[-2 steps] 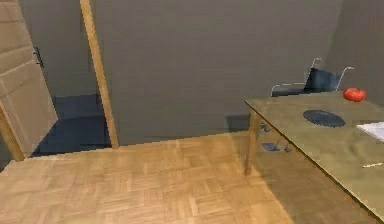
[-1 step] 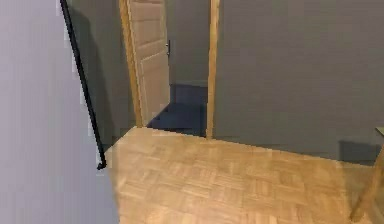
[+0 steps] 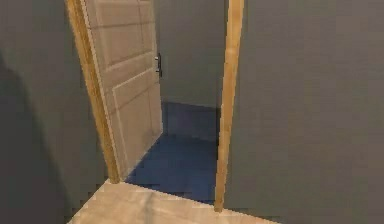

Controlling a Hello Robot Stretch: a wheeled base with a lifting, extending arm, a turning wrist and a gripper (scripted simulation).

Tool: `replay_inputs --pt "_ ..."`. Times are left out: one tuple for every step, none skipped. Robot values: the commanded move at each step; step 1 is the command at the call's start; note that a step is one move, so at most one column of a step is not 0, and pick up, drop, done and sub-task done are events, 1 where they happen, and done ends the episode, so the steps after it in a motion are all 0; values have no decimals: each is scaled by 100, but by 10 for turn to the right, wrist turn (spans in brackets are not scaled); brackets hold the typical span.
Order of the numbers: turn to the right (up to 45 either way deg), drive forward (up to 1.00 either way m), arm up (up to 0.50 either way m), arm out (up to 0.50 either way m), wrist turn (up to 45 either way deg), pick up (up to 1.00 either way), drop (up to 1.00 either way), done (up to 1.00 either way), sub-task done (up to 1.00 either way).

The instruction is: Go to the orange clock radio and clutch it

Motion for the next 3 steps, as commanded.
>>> replay_inputs --pt "-240 0 0 0 0 0 0 0 0" --pt "0 5 0 0 0 0 0 0 0" --pt "60 0 0 0 0 0 0 0 0"
